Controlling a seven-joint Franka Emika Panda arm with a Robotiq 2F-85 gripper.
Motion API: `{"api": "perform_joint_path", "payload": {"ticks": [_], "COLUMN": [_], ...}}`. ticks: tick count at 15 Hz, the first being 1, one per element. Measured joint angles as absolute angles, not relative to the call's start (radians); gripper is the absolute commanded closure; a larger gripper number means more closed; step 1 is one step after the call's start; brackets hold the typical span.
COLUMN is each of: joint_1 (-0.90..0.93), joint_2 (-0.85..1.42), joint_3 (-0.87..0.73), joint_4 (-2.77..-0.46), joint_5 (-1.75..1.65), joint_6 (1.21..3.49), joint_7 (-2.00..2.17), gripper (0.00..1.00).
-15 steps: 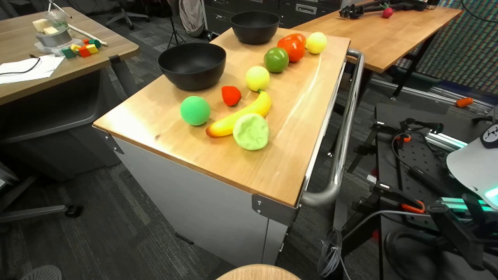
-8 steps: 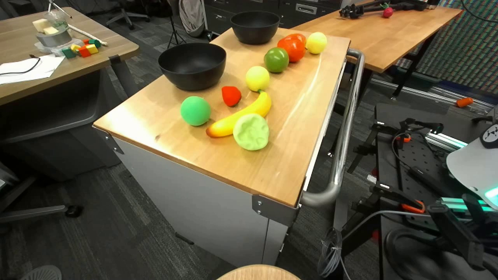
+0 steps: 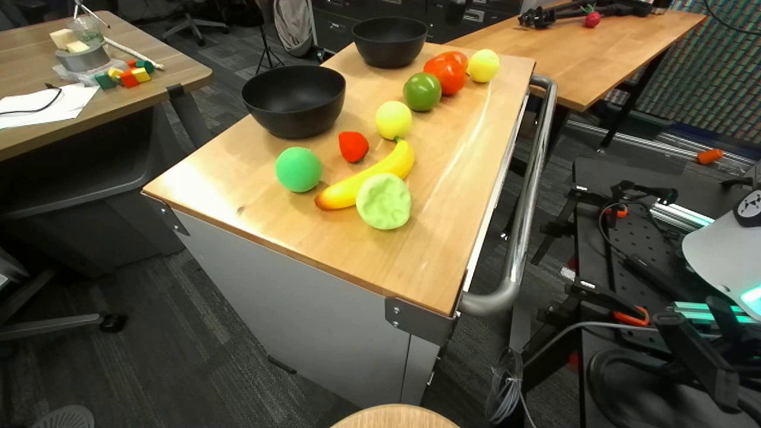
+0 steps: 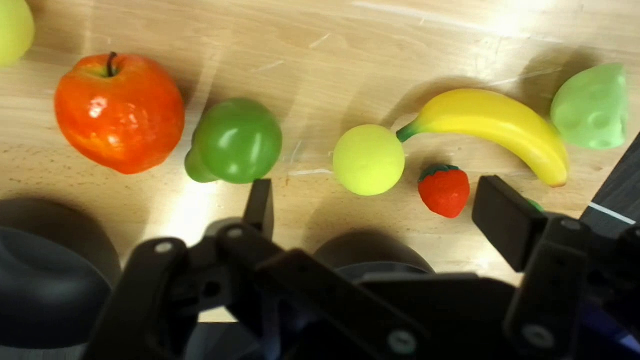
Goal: Pick up the plush vegetable and fruit toy, then put them in the two bowls
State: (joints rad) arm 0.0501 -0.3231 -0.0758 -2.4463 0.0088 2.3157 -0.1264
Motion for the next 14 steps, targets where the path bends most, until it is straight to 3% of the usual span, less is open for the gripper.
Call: {"api": "perform_joint_path", "payload": {"ticks": [4,10,11,12,14], "joint_1": [0.051,0.046,0.046,0.046,0.046], "joint_2": [-0.125,0.130,0.137,0.137,0.141], "joint_3": [-0.010,-0.003,-0.003,-0.003,-0.003], "joint_4": [-2.410,-2.241,-2.242,-2.246,-2.248], "joint_5": [0.008,0.010,0.009,0.009,0.010], "joint_6": [2.460,2.489,2.489,2.488,2.477], "joint_7": [-0.054,-0.051,-0.051,-0.051,-0.051], "gripper": [0.00,0.00,0.25,0.25,0.42]}}
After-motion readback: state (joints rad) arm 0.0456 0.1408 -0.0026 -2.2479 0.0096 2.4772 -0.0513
